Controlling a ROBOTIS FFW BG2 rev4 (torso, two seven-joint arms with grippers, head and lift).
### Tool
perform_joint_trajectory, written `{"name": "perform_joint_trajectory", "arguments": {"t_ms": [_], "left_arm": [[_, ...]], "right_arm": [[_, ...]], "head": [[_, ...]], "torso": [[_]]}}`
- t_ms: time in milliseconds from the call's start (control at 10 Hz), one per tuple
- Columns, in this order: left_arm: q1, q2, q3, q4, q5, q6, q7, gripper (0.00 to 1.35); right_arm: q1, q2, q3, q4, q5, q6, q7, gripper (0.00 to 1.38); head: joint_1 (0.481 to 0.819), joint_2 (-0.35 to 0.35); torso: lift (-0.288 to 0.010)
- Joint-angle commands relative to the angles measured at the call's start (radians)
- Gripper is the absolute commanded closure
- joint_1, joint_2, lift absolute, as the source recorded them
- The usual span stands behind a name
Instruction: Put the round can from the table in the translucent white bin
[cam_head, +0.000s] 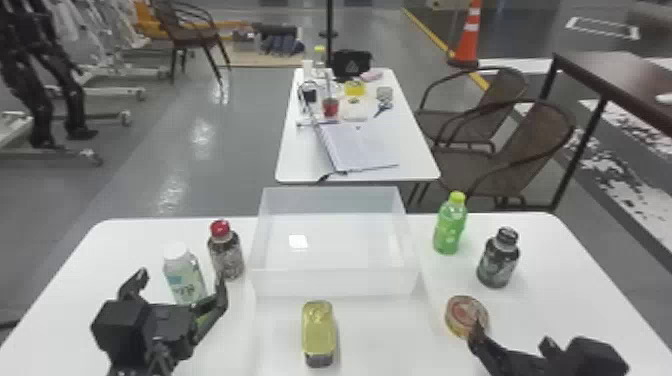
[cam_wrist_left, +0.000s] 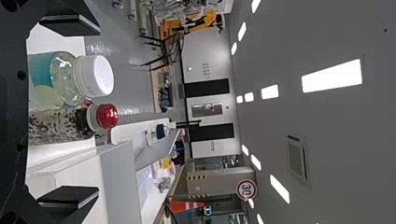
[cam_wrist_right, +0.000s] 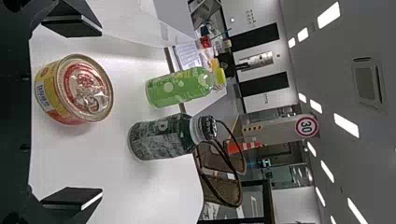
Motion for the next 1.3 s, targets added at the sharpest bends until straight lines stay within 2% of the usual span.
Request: {"name": "perform_joint_trajectory", "arguments": {"t_ms": [0, 300, 900, 1200], "left_arm": [[0.0, -0.003, 0.0, 0.0, 0.0, 0.0, -0.001, 0.1], [-0.003, -0.003, 0.0, 0.001, 0.0, -0.002, 0.0, 0.1], [-0.009, -0.003, 0.003, 0.001, 0.006, -0.011, 0.0, 0.1], [-0.014, -0.003, 0.003, 0.003, 0.012, -0.017, 0.0, 0.1]], "right_arm": [[-0.01, -0.001, 0.0, 0.022, 0.009, 0.0, 0.0, 0.09], [-0.076, -0.001, 0.003, 0.121, 0.026, -0.034, 0.089, 0.09], [-0.147, -0.001, 0.003, 0.2, 0.072, -0.005, 0.108, 0.09], [-0.205, -0.004, 0.003, 0.271, 0.103, -0.003, 0.148, 0.09]], "head": [[0.549, 0.0], [0.549, 0.0], [0.549, 0.0], [0.549, 0.0]], "torso": [[-0.1], [-0.1], [-0.1], [-0.1]]}}
